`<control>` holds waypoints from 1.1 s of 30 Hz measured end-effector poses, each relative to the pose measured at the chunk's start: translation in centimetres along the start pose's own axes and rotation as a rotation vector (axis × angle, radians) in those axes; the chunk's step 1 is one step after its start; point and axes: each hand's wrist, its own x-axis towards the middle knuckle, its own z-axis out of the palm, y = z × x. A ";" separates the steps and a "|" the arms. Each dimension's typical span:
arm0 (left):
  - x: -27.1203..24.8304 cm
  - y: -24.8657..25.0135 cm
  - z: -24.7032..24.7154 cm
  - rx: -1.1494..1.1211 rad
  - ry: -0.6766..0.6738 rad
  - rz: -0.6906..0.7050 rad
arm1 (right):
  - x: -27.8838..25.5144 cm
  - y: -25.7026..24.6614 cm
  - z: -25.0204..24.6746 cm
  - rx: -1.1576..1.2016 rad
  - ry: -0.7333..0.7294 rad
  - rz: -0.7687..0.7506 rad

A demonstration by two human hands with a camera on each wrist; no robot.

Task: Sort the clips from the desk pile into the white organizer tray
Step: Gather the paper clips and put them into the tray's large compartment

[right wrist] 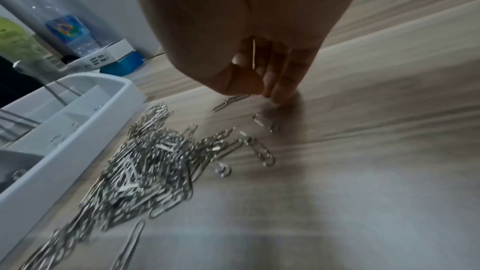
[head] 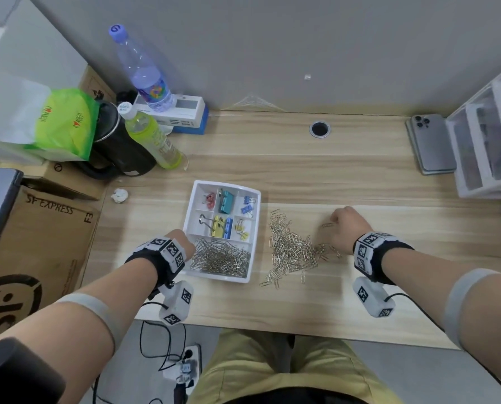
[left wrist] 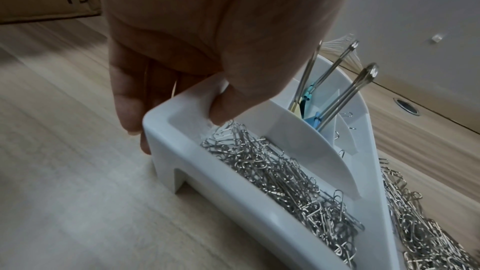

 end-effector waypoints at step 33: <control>-0.3 -0.8 0.7 -0.052 -0.030 0.023 | -2.3 -1.2 1.9 0.080 -0.187 -0.198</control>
